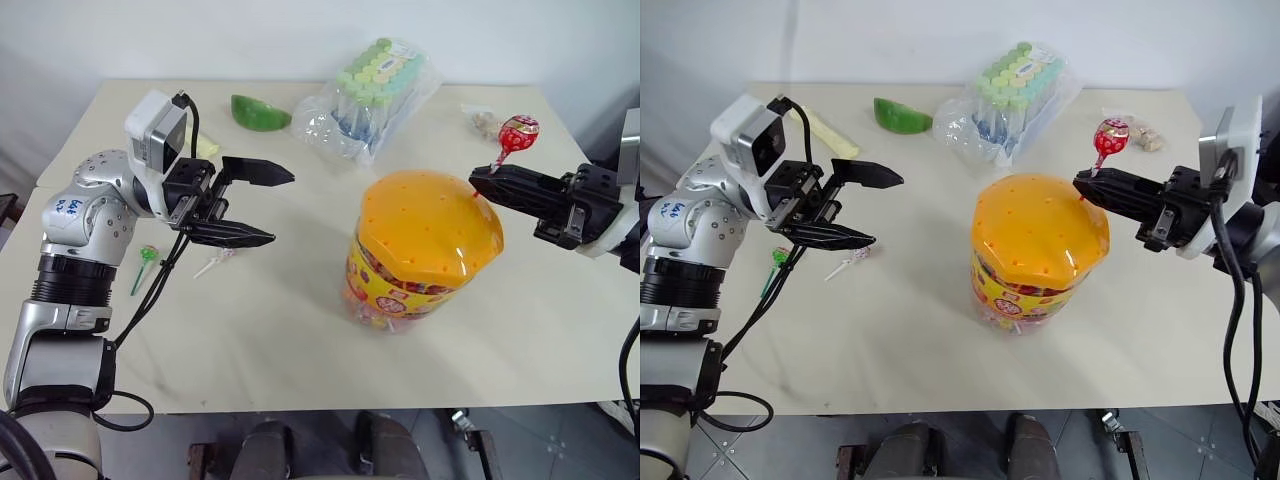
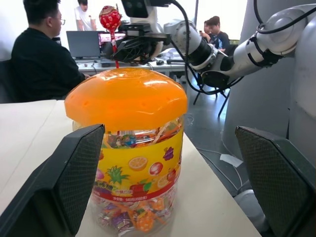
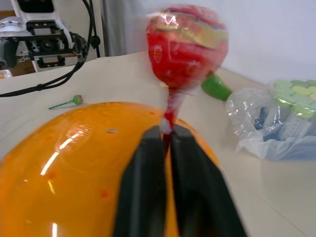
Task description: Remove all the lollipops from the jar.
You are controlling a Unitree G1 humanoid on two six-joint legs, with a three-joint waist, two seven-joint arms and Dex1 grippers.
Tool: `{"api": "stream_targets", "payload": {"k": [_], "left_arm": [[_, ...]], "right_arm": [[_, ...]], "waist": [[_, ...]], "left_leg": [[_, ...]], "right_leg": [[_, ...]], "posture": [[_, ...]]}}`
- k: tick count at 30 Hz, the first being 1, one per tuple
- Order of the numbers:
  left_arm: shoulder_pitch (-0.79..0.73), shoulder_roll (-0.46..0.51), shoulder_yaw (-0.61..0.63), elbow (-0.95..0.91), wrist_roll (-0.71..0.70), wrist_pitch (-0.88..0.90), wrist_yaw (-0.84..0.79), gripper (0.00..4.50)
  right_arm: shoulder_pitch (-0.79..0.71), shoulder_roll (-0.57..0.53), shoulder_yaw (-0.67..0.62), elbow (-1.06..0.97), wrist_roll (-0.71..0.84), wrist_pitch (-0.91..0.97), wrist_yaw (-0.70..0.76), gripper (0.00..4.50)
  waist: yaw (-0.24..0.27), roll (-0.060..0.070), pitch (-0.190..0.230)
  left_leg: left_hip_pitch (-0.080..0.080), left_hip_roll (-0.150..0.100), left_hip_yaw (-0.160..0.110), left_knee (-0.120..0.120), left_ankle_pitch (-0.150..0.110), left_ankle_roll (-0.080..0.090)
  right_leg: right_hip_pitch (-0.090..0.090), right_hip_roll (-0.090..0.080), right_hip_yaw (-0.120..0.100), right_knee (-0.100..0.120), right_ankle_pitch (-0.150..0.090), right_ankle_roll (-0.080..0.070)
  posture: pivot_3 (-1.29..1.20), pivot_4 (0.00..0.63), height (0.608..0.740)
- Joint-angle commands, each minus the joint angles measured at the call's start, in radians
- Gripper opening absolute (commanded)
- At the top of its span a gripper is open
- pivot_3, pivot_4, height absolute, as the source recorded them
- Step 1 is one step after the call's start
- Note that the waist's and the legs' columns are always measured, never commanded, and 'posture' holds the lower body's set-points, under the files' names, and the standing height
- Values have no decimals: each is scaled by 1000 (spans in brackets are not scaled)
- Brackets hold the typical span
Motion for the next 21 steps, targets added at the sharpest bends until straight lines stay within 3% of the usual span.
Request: {"api": "stream_targets", "payload": {"k": [1,9,15,21], "left_arm": [[-56,17,-16,23,-27,-35,-112,4500],[-88,19,-70,79,-21,-79,-112,4500],[-110,23,-125,133,10,-135,-112,4500],[-121,24,-145,155,35,-149,-112,4500]], "right_arm": [[-80,-57,-86,-40,45,17,-50,28],[-151,-134,-214,44,33,63,-161,28],[160,-301,-286,192,-205,265,-153,28],[410,-277,-248,221,-332,336,-100,28]], "waist": [[0,0,0],[0,0,0],[3,0,0],[-4,1,0]], "left_leg": [[0,0,0,0,0,0],[0,0,0,-1,0,0],[-2,0,0,0,-2,2],[-2,0,1,-1,-2,2]], "right_leg": [[0,0,0,0,0,0],[0,0,0,-1,0,0],[0,0,-1,-2,0,0],[-1,0,0,-3,0,1]], "posture": [[0,150,740],[0,150,740],[0,150,740],[0,150,740]]}}
